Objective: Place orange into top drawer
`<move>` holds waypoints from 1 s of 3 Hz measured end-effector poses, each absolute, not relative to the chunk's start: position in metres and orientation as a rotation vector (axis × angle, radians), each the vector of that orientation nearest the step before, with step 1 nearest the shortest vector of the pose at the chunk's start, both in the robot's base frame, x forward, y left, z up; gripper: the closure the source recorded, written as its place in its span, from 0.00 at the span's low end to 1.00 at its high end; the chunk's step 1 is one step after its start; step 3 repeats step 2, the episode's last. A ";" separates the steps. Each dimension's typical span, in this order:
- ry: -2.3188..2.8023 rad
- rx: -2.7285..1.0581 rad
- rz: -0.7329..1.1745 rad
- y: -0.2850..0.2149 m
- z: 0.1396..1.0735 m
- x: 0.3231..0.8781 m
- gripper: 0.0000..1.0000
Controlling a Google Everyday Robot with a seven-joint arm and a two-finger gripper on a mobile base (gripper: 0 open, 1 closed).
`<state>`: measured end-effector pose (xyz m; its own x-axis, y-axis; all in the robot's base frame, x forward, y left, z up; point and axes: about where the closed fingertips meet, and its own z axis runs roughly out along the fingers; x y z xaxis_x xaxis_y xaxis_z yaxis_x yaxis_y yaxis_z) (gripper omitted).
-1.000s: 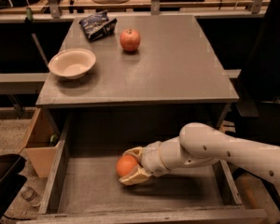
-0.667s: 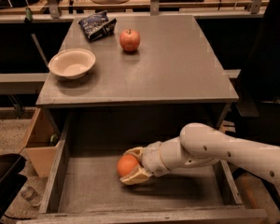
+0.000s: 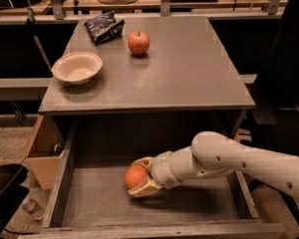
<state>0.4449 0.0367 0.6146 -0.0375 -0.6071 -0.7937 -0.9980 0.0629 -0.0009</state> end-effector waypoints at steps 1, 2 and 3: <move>1.714 -1.614 0.797 0.038 0.614 0.444 0.12; 1.712 -1.616 0.799 0.039 0.614 0.444 0.00; 1.712 -1.616 0.799 0.039 0.614 0.444 0.00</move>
Offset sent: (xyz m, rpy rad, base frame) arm -0.0006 0.0011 -0.0002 0.0003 0.0008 0.0025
